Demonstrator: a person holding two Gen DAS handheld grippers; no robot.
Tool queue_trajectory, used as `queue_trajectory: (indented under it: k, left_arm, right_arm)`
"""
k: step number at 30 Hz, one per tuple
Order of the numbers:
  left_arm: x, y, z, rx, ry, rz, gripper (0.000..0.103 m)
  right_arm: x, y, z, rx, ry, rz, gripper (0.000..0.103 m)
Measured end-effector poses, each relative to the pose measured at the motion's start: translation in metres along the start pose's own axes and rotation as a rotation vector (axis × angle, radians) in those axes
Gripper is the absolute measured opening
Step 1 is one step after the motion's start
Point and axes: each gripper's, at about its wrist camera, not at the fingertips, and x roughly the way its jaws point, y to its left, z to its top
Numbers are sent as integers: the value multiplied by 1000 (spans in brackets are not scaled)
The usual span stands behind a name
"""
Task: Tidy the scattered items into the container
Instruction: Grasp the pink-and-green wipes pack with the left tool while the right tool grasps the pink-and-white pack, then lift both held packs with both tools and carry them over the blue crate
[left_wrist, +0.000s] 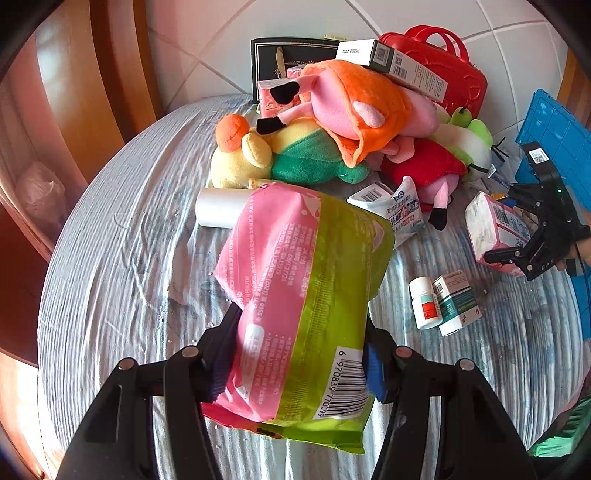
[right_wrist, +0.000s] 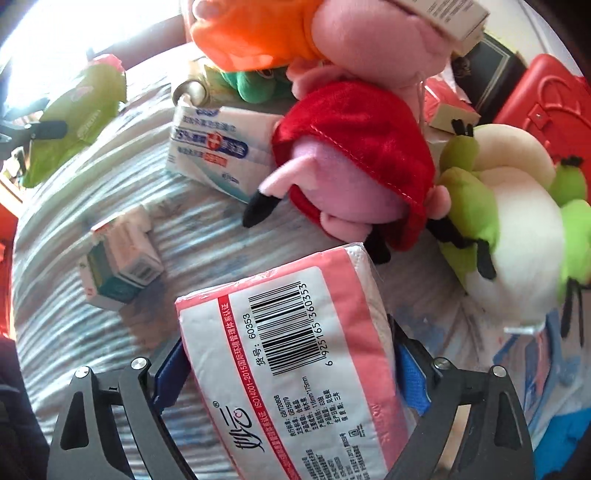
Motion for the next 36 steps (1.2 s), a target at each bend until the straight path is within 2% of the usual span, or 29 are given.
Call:
queue_trajectory:
  k: [7,16,27,36]
  left_arm:
    - [-18,-11,10,10,-30,-1,57]
    - [-58,-25,30,21,-87,9,57]
    - [-107,-56,57,59,-143,23,57]
    - [-145,-84,83,101,-212,11,57]
  right_arm:
    - [-36,23,-11,136,-49,-44,93]
    - [-98,25,-5,265,-120,-83,93]
    - [-212,43,-16,399,-268,-137,93]
    - [-284,49,-27,502,-369,-163,93]
